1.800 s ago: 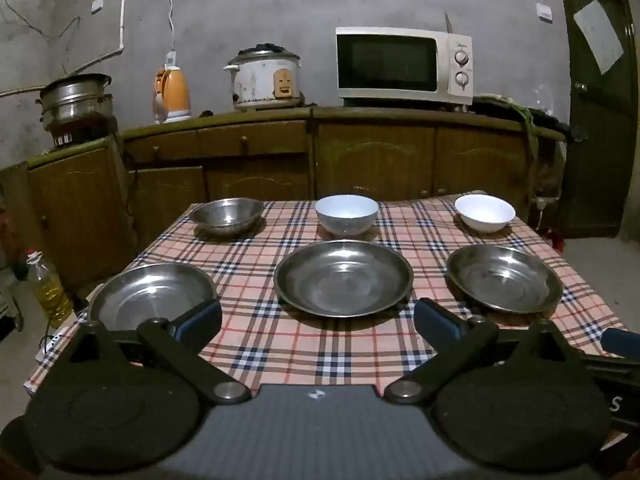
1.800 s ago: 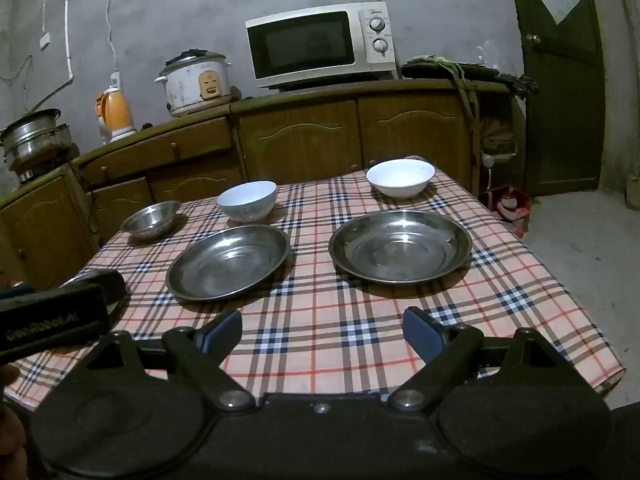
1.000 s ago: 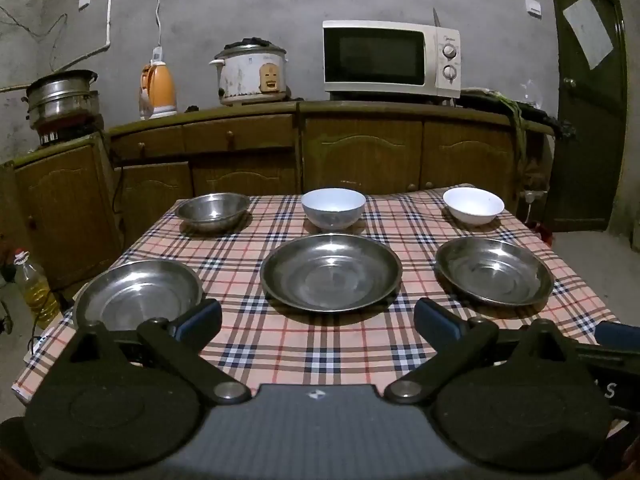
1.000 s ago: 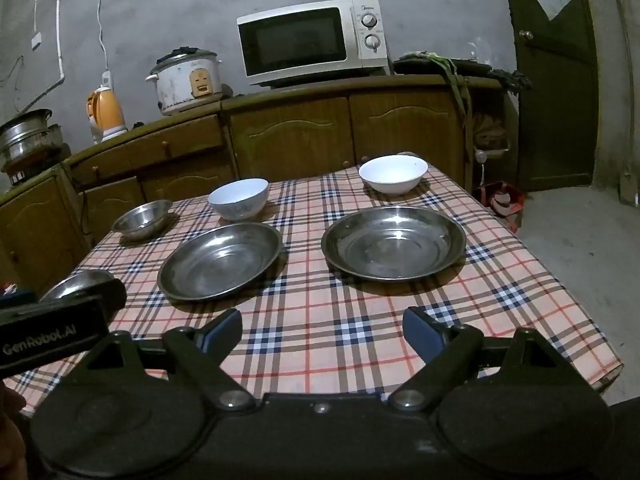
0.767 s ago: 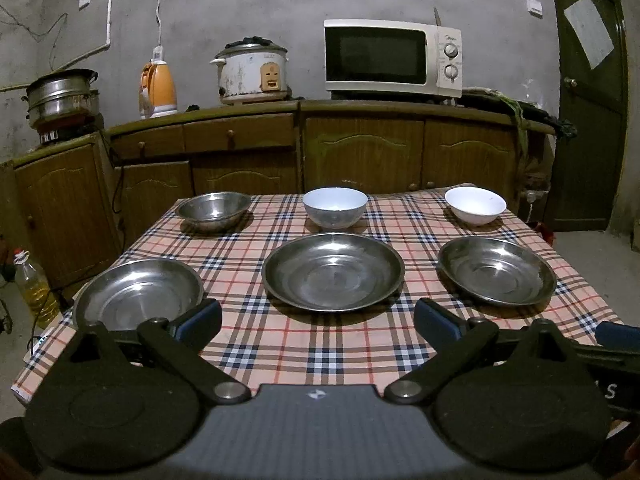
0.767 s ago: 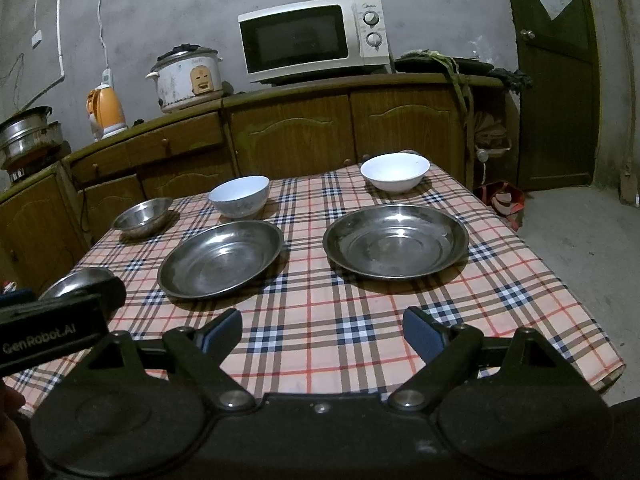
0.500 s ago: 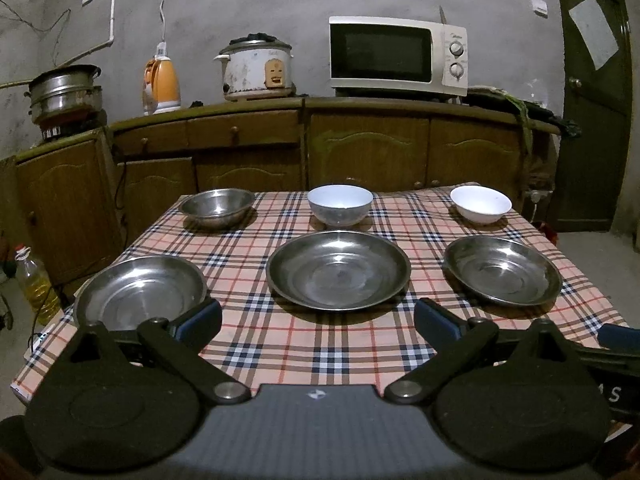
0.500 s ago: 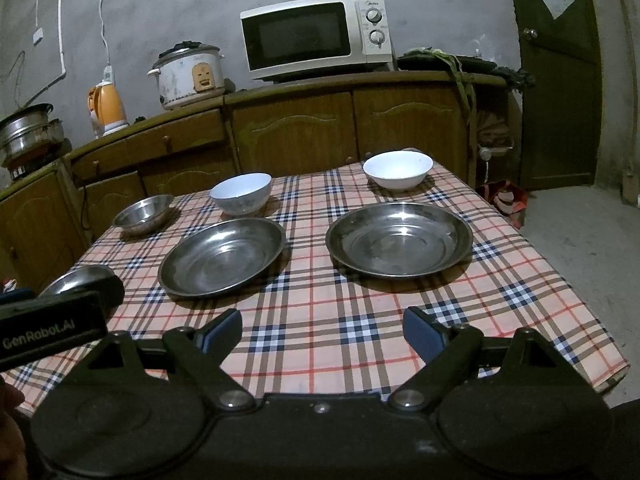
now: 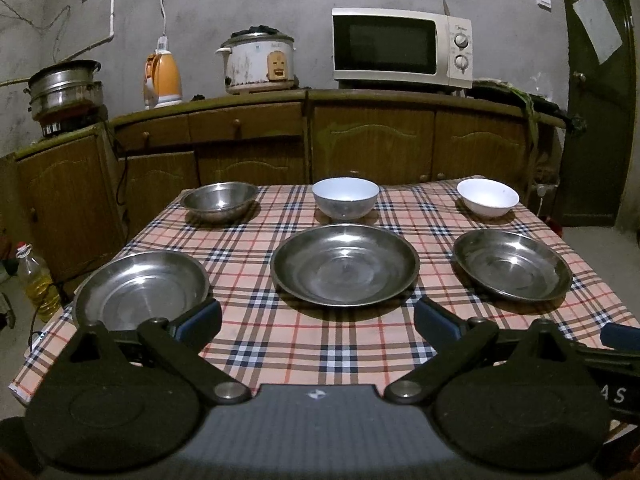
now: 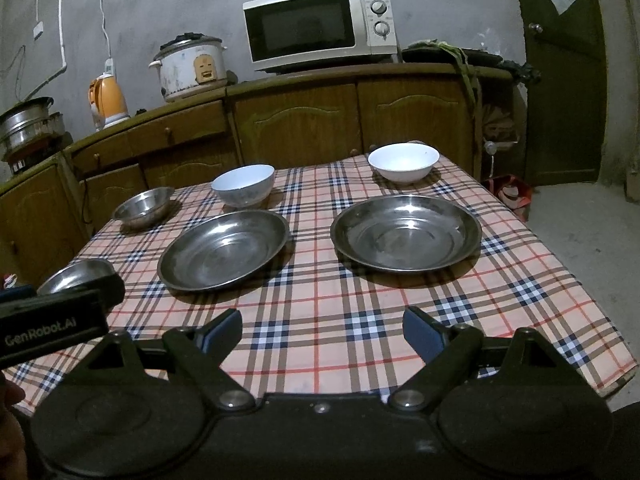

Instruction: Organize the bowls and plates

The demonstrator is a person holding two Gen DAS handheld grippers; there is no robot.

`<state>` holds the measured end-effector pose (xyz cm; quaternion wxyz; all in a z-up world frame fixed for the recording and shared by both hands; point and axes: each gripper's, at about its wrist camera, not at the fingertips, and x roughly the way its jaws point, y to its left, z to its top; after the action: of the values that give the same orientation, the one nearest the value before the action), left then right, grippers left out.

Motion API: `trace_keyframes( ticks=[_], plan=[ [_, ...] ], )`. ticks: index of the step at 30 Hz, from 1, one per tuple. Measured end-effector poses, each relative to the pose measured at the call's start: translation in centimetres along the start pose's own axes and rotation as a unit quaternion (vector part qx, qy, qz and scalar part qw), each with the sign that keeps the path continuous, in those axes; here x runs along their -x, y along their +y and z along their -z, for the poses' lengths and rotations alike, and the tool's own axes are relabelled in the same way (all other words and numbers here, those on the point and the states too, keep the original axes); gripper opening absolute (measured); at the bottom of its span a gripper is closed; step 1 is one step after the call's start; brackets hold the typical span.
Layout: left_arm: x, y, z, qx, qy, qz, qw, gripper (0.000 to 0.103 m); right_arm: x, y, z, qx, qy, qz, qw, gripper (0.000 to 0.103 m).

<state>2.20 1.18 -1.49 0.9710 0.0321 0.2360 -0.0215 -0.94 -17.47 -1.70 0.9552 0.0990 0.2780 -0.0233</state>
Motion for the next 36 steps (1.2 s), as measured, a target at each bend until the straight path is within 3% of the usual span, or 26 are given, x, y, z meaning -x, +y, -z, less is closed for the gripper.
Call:
trace_keyframes(
  ticks=[36],
  plan=[
    [-6.1,2.9,-0.9,0.017,0.041,-0.014,0.9989,0.103,-6.4,2.0,-1.6,0.025,0.022,-0.001,0.999,0.103]
  ],
)
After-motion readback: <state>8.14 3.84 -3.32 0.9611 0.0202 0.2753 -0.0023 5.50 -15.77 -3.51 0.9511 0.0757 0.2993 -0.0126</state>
